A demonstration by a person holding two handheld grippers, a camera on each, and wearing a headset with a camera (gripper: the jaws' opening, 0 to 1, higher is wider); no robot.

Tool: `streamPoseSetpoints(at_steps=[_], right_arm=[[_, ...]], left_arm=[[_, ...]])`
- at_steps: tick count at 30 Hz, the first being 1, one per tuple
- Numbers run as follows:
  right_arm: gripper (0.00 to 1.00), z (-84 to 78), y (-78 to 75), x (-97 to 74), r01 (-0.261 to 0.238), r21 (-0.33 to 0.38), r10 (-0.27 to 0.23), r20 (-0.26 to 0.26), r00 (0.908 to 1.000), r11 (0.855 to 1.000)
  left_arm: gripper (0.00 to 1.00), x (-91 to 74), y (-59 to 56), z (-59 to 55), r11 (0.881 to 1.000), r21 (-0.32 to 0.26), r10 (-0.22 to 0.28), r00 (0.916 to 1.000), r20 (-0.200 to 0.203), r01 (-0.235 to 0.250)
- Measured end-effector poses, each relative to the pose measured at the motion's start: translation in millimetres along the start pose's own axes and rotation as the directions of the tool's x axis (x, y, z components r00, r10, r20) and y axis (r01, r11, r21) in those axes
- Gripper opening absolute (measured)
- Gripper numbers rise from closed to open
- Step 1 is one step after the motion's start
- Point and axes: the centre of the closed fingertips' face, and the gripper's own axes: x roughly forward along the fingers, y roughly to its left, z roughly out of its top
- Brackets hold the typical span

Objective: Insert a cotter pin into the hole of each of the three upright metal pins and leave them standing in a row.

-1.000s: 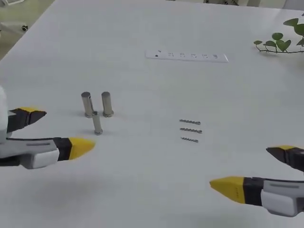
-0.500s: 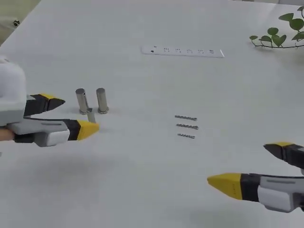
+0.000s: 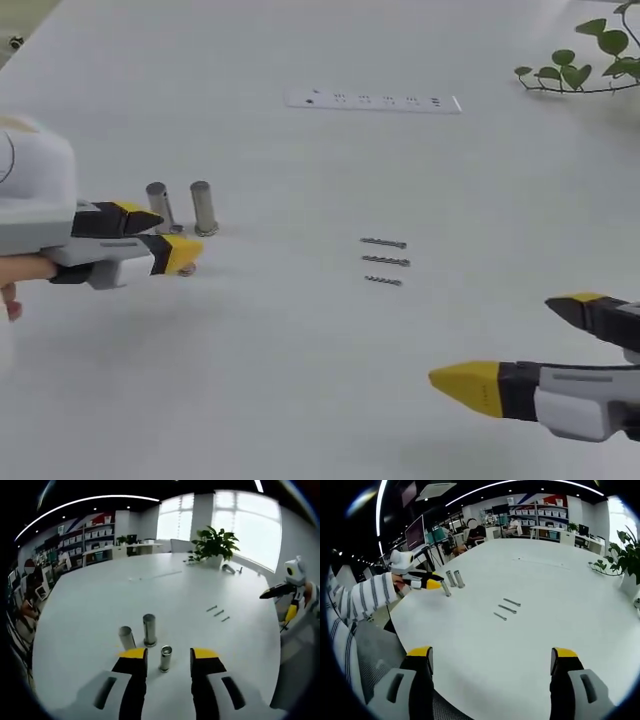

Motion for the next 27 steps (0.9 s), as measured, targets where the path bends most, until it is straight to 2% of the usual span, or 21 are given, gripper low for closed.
streamPoseSetpoints(at_steps=[5, 12, 17, 24, 27], right_arm=[[0.97, -0.7, 0.3, -0.8, 0.003, 0.005, -0.003, 0.001, 1.0, 1.0], [0.96, -1.2, -0.2, -2.7, 0.009, 0.012, -0.009, 0.002, 1.0, 1.0], [0.96, -0.5, 0.6, -3.3, 0.009, 0.011, -0.009, 0.002, 1.0, 1.0], [0.96, 0.4, 1.7, -3.3, 0.008, 0.011, -0.008, 0.001, 1.0, 1.0], [0.96, 1.4, 1.6, -3.3, 0.007, 0.009, -0.007, 0.002, 1.0, 1.0]], left_arm=[[0.27, 4.2, 2.9, -4.0, 1.0, -0.012, 0.016, 0.9999, 0.003, -0.016], [0.16, 7.3, 6.9, -10.3, 1.0, -0.016, 0.023, 0.9997, 0.0, -0.023], [0.06, 7.4, 5.3, -12.7, 1.0, -0.016, 0.005, 1.0, -0.004, -0.005], [0.06, 6.9, 2.7, -12.7, 1.0, -0.009, -0.009, 1.0, -0.002, 0.009], [0.06, 6.5, 4.1, -12.6, 0.998, -0.06, -0.013, 0.9999, 0.004, 0.013]])
